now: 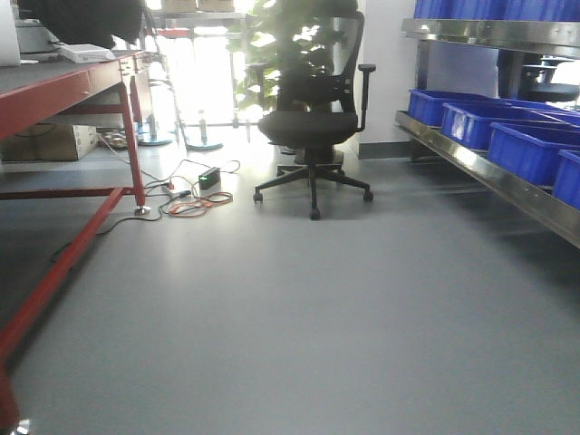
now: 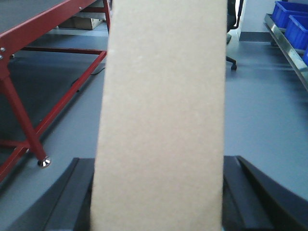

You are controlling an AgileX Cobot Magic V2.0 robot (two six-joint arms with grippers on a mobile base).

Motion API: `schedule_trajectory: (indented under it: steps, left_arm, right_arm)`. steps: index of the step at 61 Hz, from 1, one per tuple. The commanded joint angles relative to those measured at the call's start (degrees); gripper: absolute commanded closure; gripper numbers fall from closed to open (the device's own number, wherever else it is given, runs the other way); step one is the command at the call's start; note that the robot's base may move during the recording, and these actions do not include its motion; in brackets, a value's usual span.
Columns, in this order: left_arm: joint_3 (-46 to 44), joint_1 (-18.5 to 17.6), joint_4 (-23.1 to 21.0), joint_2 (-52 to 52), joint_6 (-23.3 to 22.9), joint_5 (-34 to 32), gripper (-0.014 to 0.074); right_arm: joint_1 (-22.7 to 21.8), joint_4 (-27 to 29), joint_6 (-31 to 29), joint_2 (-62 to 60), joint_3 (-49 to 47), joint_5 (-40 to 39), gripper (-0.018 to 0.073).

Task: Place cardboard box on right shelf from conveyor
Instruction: 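Drive the base to the steel shelf rack with blue bins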

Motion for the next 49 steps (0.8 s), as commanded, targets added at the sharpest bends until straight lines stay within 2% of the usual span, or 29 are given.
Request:
schedule_trajectory:
  steps: [1, 49]
  left_arm:
    - [0.5, 0.1, -0.3, -0.9, 0.0, -4.9, 0.0713]
    - [0.5, 0.1, -0.3, -1.0, 0.0, -4.9, 0.0713]
  right_arm:
    - [-0.3, -0.9, -0.6, 0.9, -1.5, -5.7, 0.0396]
    - [-0.3, -0.9, -0.6, 0.9, -1.5, -5.7, 0.0396]
